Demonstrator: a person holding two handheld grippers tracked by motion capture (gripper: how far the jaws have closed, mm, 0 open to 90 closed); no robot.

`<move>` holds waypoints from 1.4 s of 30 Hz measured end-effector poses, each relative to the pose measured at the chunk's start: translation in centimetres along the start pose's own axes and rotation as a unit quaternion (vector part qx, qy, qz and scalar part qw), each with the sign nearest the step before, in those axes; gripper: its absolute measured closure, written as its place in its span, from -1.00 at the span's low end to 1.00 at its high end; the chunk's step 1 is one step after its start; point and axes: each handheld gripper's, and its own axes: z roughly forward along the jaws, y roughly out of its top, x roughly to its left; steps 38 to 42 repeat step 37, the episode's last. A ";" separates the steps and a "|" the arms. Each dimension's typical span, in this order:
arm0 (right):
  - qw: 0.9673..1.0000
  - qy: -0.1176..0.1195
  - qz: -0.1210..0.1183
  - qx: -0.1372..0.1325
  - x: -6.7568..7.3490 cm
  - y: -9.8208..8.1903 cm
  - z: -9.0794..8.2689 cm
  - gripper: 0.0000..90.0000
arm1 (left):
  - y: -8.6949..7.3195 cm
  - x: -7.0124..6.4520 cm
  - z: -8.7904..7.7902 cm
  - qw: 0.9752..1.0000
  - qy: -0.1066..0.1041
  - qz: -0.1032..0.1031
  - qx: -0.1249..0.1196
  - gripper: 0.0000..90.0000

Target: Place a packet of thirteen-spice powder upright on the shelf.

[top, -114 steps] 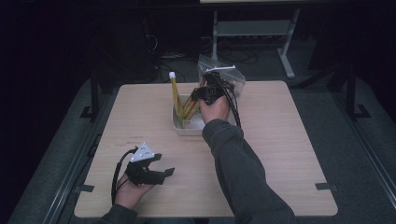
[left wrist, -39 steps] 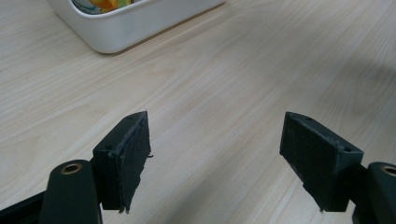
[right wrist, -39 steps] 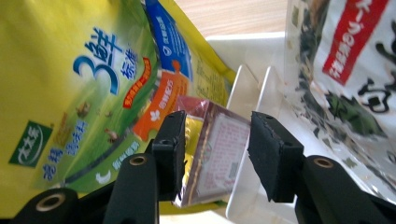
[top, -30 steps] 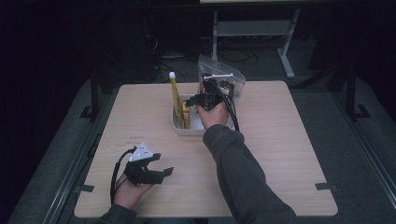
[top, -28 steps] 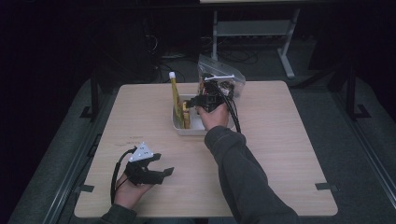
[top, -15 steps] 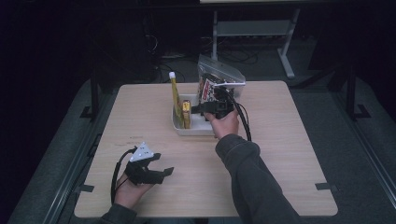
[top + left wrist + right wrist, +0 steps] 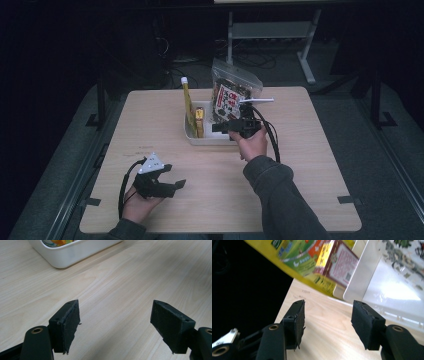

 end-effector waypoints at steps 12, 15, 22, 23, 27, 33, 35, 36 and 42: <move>1.000 0.017 0.001 0.010 -1.6 -3.4 -1.9 -0.07 | -0.1 0.1 -0.1 1.000 0.001 -0.002 -0.001 -0.49; 1.000 0.024 0.009 0.007 -2.4 -4.3 -2.5 -0.08 | -0.1 0.1 -0.1 1.000 0.000 -0.001 -0.001 -0.49; 0.999 0.028 0.018 0.009 -3.7 -5.9 -3.7 -0.10 | -0.2 0.1 0.0 1.000 0.001 0.000 0.001 -0.50; 0.999 0.029 0.019 0.010 -3.9 -6.1 -3.8 -0.10 | -0.2 0.1 0.0 1.000 0.000 -0.001 0.001 -0.50; 0.999 0.031 0.024 0.010 -4.8 -7.1 -4.5 -0.12 | -0.2 0.2 0.0 1.000 -0.001 -0.001 0.001 -0.50; 0.998 0.048 0.037 0.008 -6.0 -8.9 -5.5 -0.15 | -0.2 0.1 0.1 1.000 -0.004 0.001 0.001 -0.50; 0.997 0.057 0.043 0.002 -6.3 -9.4 -5.9 -0.16 | -0.2 0.1 0.2 1.000 -0.007 0.001 0.002 -0.50; 0.997 0.058 0.044 0.000 -6.5 -9.6 -6.1 -0.17 | -0.2 0.1 0.2 1.000 -0.007 0.001 0.003 -0.50; 0.997 0.059 0.044 0.000 -6.6 -9.8 -6.3 -0.19 | -0.2 0.1 0.2 1.000 -0.006 0.001 0.002 -0.50</move>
